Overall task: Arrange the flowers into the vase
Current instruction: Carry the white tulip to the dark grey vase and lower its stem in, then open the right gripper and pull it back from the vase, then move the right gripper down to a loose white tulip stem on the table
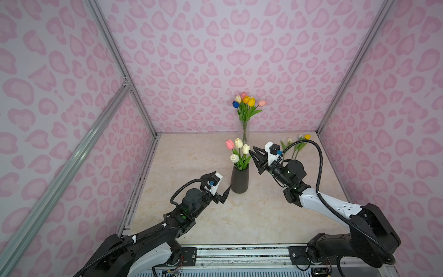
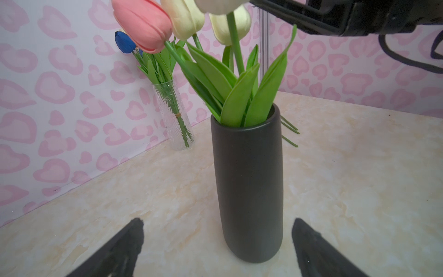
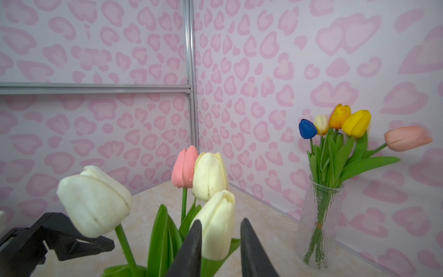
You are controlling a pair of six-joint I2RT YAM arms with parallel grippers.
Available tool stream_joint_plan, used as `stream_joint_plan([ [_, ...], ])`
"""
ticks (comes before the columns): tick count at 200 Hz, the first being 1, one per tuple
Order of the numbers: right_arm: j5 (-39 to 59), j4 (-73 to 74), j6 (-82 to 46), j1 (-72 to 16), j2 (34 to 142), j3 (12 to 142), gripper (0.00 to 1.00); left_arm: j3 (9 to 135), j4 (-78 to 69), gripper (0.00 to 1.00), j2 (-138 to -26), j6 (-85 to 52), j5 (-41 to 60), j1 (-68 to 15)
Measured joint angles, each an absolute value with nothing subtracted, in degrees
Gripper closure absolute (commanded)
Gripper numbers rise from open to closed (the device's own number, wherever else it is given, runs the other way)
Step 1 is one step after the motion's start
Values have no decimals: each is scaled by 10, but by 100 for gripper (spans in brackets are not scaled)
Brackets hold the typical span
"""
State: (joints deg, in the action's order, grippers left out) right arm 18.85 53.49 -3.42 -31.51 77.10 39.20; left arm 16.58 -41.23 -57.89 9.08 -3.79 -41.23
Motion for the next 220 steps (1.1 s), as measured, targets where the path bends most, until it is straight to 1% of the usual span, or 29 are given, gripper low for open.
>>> stream_joint_plan([
  [31,158,564,-27,-315,752,378,66,156,-421,2,-565,91,-50,-412],
  [74,110,585,-17,-315,715,357,65,145,-423,2,-545,91,-65,-412],
  [90,74,587,-9,-315,697,352,62,144,-423,2,-542,91,-69,-412],
  [106,34,574,-2,-309,682,354,62,144,-424,2,-537,91,-71,-412],
  [131,-32,503,-10,-269,666,388,62,143,-430,2,-540,91,-74,-412],
  [167,-68,354,-74,-172,678,453,62,142,-438,2,-540,91,-74,-412],
  [187,-70,256,-124,-109,716,506,61,143,-434,2,-548,91,-74,-412],
  [220,-58,58,-178,-32,820,621,63,146,-432,2,-554,91,-73,-412],
])
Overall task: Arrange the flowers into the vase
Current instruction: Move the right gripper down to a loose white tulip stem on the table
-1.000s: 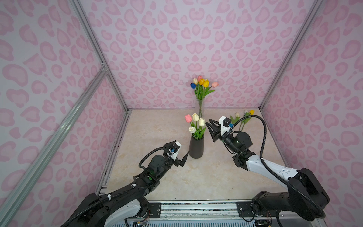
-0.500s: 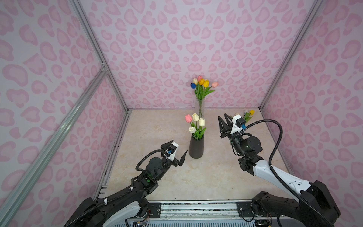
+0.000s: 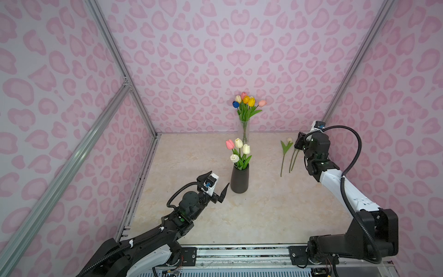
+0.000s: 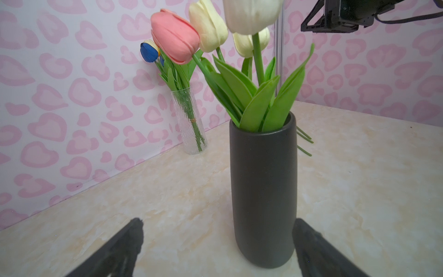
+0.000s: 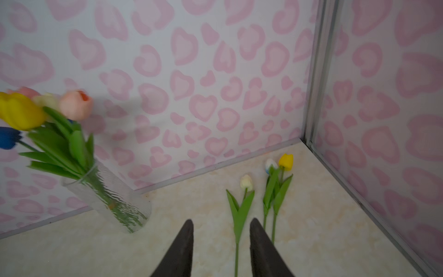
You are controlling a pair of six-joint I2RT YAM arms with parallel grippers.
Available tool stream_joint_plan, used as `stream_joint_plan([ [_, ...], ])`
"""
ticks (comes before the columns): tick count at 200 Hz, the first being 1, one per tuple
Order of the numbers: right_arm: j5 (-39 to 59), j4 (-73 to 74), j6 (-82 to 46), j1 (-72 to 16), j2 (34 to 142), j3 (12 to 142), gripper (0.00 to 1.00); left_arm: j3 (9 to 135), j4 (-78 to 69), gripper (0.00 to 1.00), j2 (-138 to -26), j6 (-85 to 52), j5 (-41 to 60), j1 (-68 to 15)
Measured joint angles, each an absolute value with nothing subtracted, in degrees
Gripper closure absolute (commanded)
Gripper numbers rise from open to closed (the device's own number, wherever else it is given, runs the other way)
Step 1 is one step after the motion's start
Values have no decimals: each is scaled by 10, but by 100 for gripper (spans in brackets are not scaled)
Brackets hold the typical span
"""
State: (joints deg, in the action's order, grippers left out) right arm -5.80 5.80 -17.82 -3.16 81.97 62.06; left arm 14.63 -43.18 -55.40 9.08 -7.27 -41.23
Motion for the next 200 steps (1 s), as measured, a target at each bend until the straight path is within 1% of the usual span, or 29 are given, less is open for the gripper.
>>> stream_joint_plan([
  [34,-33,-94,-191,4,924,715,63,147,-433,2,-550,91,-69,-412],
  [60,5,-164,-190,14,987,760,63,150,-429,3,-555,91,-69,-412],
  [110,69,-234,-178,2,1103,813,62,152,-429,3,-562,91,-67,-412],
  [146,60,-276,-158,-29,1166,867,60,153,-429,3,-569,91,-65,-412],
  [200,55,-306,-159,-31,1237,930,60,156,-430,3,-577,91,-65,-412],
])
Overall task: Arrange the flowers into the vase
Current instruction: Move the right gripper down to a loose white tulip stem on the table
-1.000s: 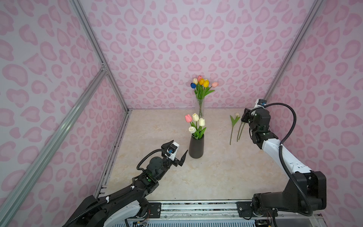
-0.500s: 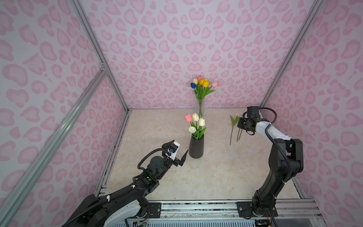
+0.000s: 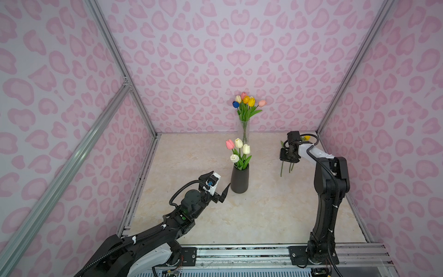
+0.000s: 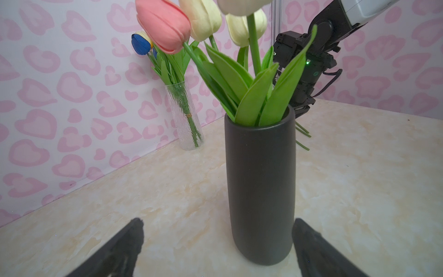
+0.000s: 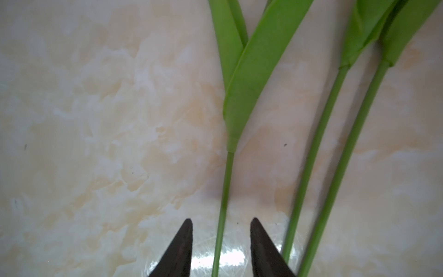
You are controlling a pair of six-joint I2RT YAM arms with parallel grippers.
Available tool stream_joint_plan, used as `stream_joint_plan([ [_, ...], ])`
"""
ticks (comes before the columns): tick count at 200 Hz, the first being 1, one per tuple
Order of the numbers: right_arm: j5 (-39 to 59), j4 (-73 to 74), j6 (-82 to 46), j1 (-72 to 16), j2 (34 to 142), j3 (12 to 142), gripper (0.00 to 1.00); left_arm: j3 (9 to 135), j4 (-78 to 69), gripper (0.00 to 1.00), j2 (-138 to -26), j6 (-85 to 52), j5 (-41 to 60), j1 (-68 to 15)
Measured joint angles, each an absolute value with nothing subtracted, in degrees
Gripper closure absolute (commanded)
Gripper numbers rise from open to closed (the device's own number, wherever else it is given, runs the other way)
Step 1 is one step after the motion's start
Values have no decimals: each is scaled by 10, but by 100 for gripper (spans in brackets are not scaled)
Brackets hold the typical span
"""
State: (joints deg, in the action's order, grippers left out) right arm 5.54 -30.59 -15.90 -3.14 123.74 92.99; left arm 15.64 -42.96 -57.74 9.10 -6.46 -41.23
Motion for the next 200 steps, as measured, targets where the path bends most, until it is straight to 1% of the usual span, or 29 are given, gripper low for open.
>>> stream_joint_plan([
  [37,45,-331,-161,-35,1282,985,66,157,-429,3,-582,91,-65,-412],
  [84,10,-367,-169,-39,1314,1036,66,158,-429,3,-583,93,-65,-412],
  [90,5,-368,-169,-39,1317,1039,69,158,-429,3,-583,93,-65,-412],
  [92,4,-368,-169,-39,1318,1040,73,158,-429,3,-583,93,-65,-412],
  [99,3,-370,-169,-39,1319,1042,80,158,-429,3,-582,93,-65,-412],
  [109,3,-368,-170,-39,1320,1044,86,158,-428,3,-580,93,-65,-412],
  [117,5,-365,-170,-39,1320,1042,88,158,-428,3,-577,93,-65,-412],
  [174,43,-304,-168,-41,1272,957,98,158,-429,3,-579,93,-65,-412],
  [200,51,-291,-158,-41,1263,941,100,159,-425,3,-582,93,-65,-412],
])
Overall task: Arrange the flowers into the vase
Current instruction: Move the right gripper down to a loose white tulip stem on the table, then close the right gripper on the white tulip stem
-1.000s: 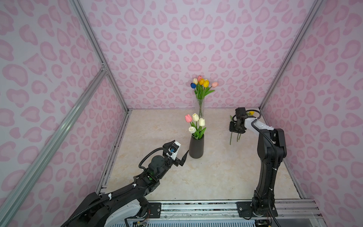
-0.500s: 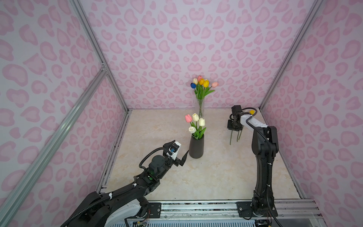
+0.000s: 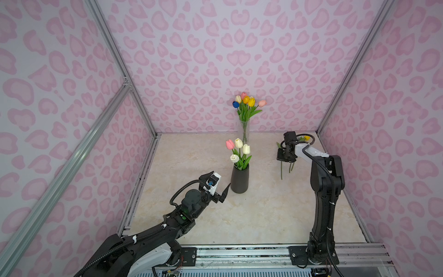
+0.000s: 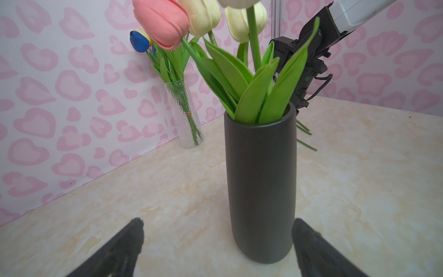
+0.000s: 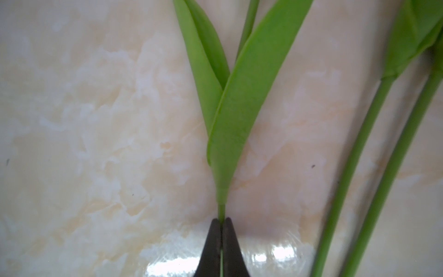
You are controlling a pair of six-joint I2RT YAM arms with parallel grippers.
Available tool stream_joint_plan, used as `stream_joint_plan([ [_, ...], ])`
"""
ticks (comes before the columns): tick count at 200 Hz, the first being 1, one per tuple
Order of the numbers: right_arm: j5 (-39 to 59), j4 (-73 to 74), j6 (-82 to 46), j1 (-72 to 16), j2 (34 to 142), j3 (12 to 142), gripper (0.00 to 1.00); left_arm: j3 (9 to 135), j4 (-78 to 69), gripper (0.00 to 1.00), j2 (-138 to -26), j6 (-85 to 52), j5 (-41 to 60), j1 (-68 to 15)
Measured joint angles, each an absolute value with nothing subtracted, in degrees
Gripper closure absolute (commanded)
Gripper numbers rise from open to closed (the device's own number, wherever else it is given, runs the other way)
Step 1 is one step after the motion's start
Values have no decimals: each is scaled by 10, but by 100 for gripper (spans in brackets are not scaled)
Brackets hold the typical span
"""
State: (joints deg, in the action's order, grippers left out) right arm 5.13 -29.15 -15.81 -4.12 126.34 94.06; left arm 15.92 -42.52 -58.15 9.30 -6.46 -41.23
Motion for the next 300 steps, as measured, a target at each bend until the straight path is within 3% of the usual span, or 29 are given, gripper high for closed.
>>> stream_joint_plan([
  [154,74,-270,-159,-40,1216,883,100,160,-419,3,-575,93,-62,-412],
  [190,69,-276,-160,-40,1227,903,75,160,-419,3,-575,93,-62,-412],
  [233,51,-308,-167,-42,1258,943,68,160,-419,3,-575,93,-62,-412],
  [256,43,-317,-170,-43,1269,958,70,160,-419,3,-575,93,-62,-412],
  [300,15,-331,-177,-45,1287,984,91,160,-419,3,-575,93,-63,-412],
])
